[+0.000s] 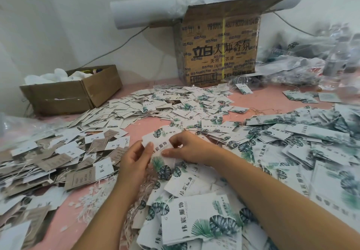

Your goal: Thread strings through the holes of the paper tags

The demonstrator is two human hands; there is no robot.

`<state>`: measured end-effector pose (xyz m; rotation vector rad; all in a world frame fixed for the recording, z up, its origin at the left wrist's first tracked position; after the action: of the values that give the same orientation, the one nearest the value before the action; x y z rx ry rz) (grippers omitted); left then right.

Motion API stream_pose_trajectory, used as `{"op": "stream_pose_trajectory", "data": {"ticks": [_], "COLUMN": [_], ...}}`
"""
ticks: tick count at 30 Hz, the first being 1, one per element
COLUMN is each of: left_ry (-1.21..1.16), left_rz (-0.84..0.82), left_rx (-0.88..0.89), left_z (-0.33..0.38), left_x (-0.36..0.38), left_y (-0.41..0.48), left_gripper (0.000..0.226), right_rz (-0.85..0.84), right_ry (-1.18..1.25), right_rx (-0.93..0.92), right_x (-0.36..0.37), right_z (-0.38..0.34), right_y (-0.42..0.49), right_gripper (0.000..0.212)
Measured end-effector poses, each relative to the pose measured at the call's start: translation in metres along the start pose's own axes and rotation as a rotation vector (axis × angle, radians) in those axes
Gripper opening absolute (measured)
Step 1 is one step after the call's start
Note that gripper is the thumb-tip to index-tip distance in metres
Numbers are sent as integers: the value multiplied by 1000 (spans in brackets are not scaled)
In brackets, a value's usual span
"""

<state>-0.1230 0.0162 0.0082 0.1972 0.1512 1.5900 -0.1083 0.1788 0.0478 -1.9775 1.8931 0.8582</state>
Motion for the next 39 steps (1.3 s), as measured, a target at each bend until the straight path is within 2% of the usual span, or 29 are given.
{"op": "stream_pose_trajectory", "data": {"ticks": [2, 5, 6, 7, 9, 13, 17, 21, 23, 25, 27, 33, 37, 39], "left_ry": [-25, -79, -77, -74, -57, -50, -27, -64, -153, -257, -315, -178, -159, -159], "left_rz": [71, 139, 145, 147, 150, 152, 139, 144, 147, 101, 23, -110, -103, -118], "left_rx": [-10, -60, -46, -38, -24, -10, 63, 69, 8, -46, -74, -46, -57, -64], "left_z": [-1, -3, -4, -4, -6, -7, -5, -3, -1, 1, 2, 4, 2, 2], "left_x": [-2, -3, -3, -3, -4, -4, -2, -2, -2, -2, -2, 1, 0, 2], "left_y": [3, 4, 5, 5, 5, 6, 5, 4, 6, 9, 10, 4, 4, 4], "left_gripper": [14, 18, 13, 9, 17, 23, 32, 42, 33, 19, 16, 18, 25, 21], "right_rz": [-8, -13, -10, -3, 18, 88, 138, 228, 274, 289, 272, 249, 281, 309], "right_ry": [-50, -85, -61, -18, 74, 120, 121, 211, 260, 267, 226, 91, 45, 30], "right_rx": [-8, 30, 50, 68, 85, 71, 45, -20, -26, -33, -51, -86, -144, -164], "right_x": [-1, -7, -10, -13, -20, -28, -28, -30, -30, -28, -24, -12, -9, -7], "right_z": [-2, -5, -6, -7, -11, -17, -20, -24, -25, -24, -23, -19, -20, -21], "right_y": [0, 0, 0, 0, 0, 2, 3, 2, 2, 3, 4, 8, 7, 7], "right_gripper": [38, 33, 31, 26, 19, 33, 38, 32, 28, 28, 26, 30, 18, 15]}}
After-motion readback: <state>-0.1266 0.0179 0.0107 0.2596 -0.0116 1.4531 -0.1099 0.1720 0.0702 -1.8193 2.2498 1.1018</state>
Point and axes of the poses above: each hand's wrist, its own y-axis towards the middle knuckle, its own x-axis out of the palm, z = x × y, the point moved 1 cm from there along y, towards the middle knuckle, and after that the axes turned 11 degrees about z, right-handed, at the moved point
